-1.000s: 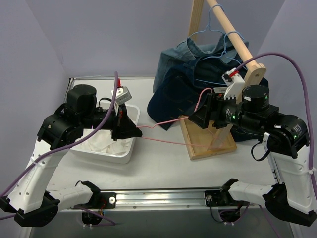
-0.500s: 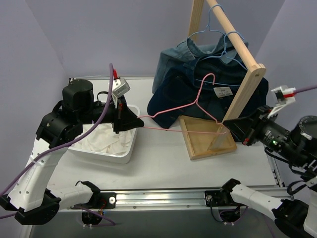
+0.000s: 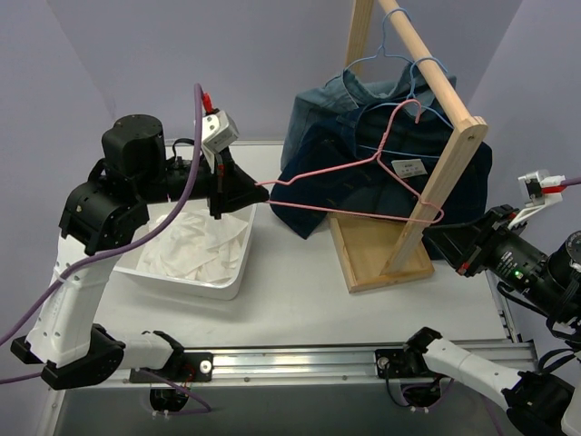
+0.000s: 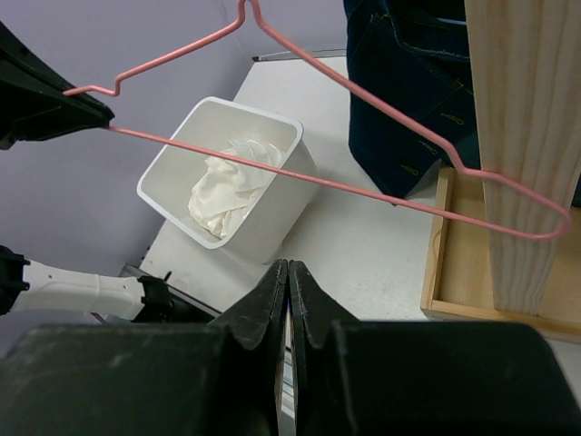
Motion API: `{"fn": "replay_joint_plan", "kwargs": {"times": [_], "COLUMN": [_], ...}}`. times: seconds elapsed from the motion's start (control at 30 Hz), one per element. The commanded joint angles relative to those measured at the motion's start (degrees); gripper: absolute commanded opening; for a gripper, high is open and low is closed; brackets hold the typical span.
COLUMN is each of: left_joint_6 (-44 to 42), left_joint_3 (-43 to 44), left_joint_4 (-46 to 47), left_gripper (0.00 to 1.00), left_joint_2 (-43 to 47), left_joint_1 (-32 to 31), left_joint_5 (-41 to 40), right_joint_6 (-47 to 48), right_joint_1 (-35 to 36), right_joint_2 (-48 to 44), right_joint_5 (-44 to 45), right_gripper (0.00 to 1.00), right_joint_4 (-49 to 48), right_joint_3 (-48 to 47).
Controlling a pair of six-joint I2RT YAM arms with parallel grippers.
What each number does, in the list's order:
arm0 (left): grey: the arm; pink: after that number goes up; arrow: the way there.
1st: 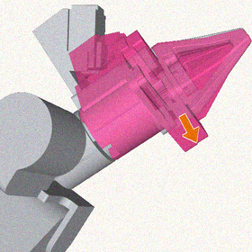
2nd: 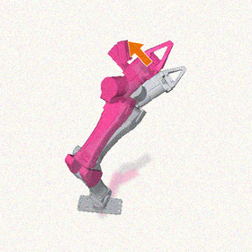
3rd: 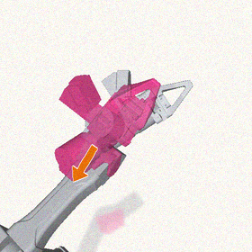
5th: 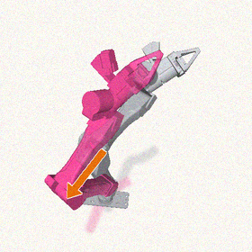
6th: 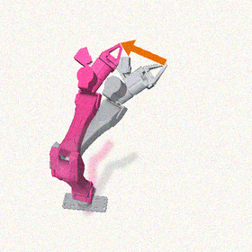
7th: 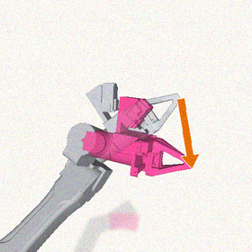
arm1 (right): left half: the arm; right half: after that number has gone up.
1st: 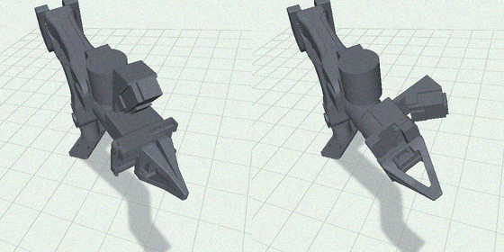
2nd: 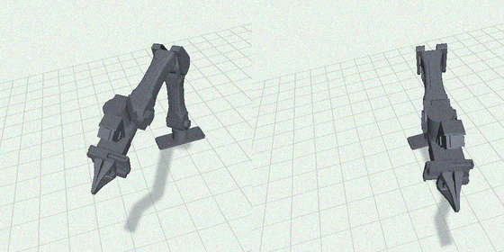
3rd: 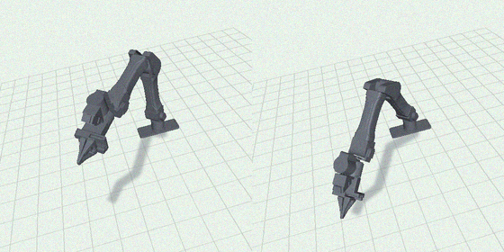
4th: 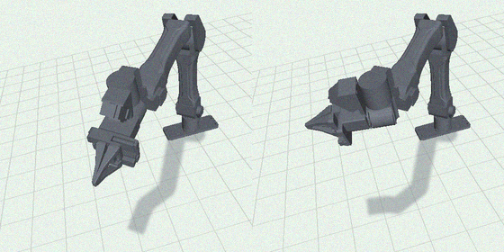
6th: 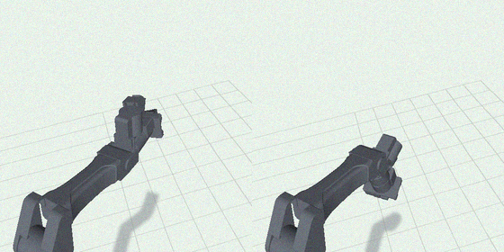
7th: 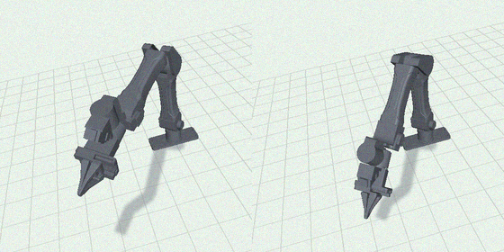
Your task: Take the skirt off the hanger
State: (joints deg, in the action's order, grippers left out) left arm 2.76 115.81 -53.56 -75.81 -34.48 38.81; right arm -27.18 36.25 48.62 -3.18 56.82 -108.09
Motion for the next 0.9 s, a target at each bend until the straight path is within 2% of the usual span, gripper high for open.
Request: {"fn": "replay_joint_plan", "kwargs": {"times": [0.0,0.23,0.43,0.57,0.87], "left_joint_6": [-5.57,-6.02,-5.49,-4.09,2.77], "left_joint_3": [-1.35,-9.37,-6.66,-3.32,-1.55], "left_joint_4": [-5.13,-9.28,-5.95,0.89,15.13], "left_gripper": [0.02,0.02,0.02,0.02,0.02], "left_joint_2": [3.46,11.65,9.11,4.46,-1.26], "left_joint_1": [0.55,0.55,0.55,0.47,0.55], "left_joint_5": [-5.22,-13.66,-17.36,-12.01,1.42], "right_joint_6": [-0.59,-0.42,0.02,0.02,-0.95], "right_joint_1": [0.49,1.28,1.63,1.81,1.89], "right_joint_2": [-0.28,-0.63,0.6,0.69,-0.98], "right_joint_5": [2.56,2.57,0.98,1.42,3.0], "right_gripper": [0.0,0.0,0.0,0.0,0.0], "right_joint_4": [-1.71,-3.9,-4.87,-4.79,-3.47], "right_joint_3": [0.07,3.06,4.21,4.03,3.68]}}
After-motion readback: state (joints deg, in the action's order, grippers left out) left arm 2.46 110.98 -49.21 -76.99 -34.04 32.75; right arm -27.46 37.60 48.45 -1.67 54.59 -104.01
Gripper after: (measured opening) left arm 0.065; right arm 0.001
